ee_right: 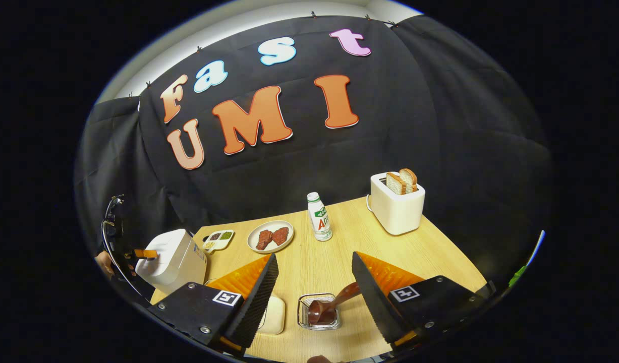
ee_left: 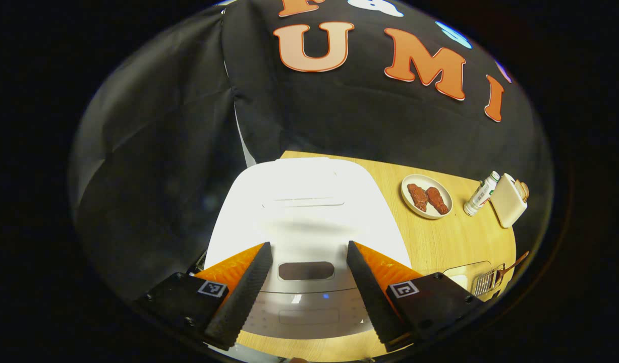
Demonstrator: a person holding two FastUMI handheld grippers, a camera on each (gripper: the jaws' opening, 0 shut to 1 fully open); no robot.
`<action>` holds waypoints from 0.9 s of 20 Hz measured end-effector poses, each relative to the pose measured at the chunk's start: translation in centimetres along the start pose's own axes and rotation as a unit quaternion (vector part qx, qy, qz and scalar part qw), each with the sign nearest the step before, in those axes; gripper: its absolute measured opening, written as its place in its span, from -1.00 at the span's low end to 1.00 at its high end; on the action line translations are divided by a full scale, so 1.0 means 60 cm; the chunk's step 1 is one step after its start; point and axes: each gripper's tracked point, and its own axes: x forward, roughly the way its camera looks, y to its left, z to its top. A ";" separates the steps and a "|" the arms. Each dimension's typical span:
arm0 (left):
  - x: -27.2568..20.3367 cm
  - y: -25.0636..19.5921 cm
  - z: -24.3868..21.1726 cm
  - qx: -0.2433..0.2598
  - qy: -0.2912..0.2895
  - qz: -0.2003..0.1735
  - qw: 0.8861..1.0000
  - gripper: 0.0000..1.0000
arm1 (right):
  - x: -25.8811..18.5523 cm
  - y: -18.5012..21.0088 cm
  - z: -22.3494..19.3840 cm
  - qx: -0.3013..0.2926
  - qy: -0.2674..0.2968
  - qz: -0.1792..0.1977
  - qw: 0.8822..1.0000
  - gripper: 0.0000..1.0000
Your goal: Close the left gripper, press the button to open the rice cooker; take a wooden spoon from the chopstick holder with the right hand, scoop a spoonful of rice and pour it into the rice cooker, then put the wooden spoon back into the chopstick holder.
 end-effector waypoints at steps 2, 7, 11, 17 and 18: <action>-0.012 -0.004 0.000 -0.012 0.007 -0.003 1.000 1.00 | 0.001 0.011 0.013 -0.011 -0.007 0.004 1.000 0.84; -0.107 -0.024 0.119 0.001 -0.104 -0.005 0.995 1.00 | -0.001 0.057 0.109 -0.068 -0.061 0.007 0.996 0.85; -0.246 -0.069 0.223 0.024 -0.230 -0.006 0.973 1.00 | -0.017 0.103 0.199 -0.108 -0.129 -0.001 0.986 0.85; -0.403 -0.136 0.273 0.011 -0.338 -0.032 0.940 1.00 | -0.039 0.216 0.254 -0.115 -0.179 0.051 0.976 0.84; -0.424 -0.134 0.277 0.010 -0.356 -0.026 0.934 1.00 | -0.044 0.228 0.264 -0.113 -0.186 0.058 0.974 0.84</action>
